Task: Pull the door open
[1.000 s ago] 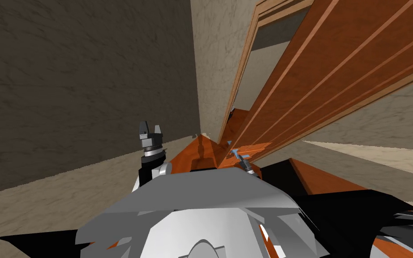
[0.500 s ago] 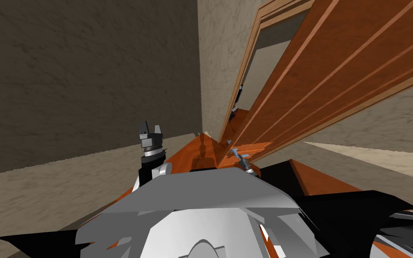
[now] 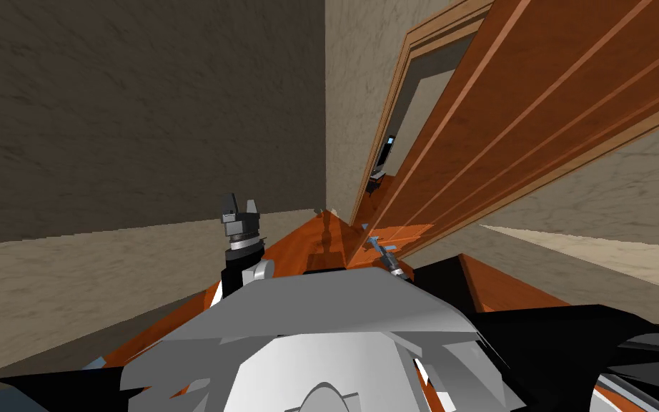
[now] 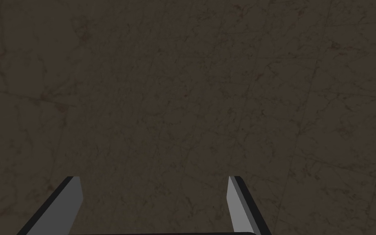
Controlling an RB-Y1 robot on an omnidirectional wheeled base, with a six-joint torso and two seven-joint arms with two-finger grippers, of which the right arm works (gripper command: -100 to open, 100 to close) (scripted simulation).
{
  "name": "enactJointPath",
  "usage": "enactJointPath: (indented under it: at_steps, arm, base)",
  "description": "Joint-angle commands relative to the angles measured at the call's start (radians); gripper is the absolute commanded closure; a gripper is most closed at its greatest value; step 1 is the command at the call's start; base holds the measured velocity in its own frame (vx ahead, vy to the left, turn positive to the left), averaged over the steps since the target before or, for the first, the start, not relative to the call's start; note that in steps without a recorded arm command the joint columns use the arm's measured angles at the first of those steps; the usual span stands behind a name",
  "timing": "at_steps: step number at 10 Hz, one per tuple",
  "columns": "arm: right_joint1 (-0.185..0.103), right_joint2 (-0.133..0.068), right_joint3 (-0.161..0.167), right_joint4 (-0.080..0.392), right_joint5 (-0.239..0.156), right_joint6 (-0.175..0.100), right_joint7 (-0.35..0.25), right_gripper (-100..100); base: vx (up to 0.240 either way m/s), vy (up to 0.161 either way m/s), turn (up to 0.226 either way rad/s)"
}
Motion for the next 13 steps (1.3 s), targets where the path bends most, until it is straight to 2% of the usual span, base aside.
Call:
enactJointPath:
  at_steps: [1,4,5,6,13]
  arm:
    - [-0.005,-0.005,-0.001,0.003,-0.003,0.001,0.001,100]
    - [-0.015,-0.007,0.003,0.010,-0.006,0.004,0.002,100]
    - [-0.013,0.000,0.007,0.008,-0.002,0.002,0.003,100]
    - [-0.022,0.001,0.032,0.007,-0.028,0.018,0.011,100]
    - [-0.068,-0.009,0.145,0.014,-0.162,0.077,0.052,100]
  base:
    - [-0.198,-0.092,0.141]
    - [-0.191,-0.067,0.129]
    - [-0.078,-0.031,0.040]
    - [-0.118,-0.029,0.097]
    - [-0.162,-0.058,0.124]
